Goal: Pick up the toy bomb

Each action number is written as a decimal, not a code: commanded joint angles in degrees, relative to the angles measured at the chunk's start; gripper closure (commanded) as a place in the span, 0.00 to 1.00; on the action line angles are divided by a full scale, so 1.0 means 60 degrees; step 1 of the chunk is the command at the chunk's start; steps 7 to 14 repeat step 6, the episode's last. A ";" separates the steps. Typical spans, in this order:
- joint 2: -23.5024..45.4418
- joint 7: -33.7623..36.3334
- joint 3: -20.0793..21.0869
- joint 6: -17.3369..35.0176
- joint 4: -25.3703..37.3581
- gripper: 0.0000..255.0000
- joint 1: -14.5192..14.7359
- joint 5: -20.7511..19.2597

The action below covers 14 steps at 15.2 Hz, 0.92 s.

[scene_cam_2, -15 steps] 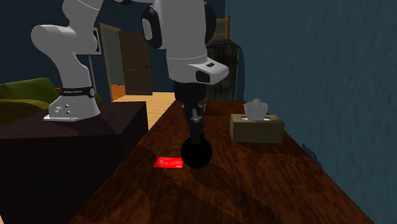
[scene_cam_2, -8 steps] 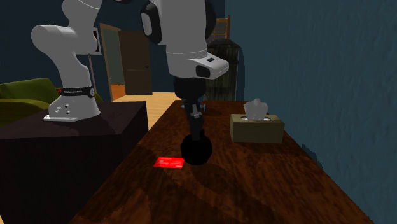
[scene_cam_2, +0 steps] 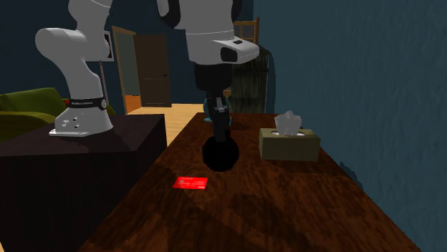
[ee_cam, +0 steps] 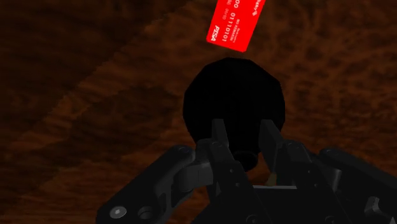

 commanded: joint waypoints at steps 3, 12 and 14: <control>-0.0317 0.0156 -0.0113 -0.0306 0.0033 1.00 0.0084 -0.0178; -0.0394 0.0200 -0.0142 -0.0404 0.0066 1.00 0.0099 -0.0227; -0.0394 0.0200 -0.0142 -0.0404 0.0066 1.00 0.0099 -0.0227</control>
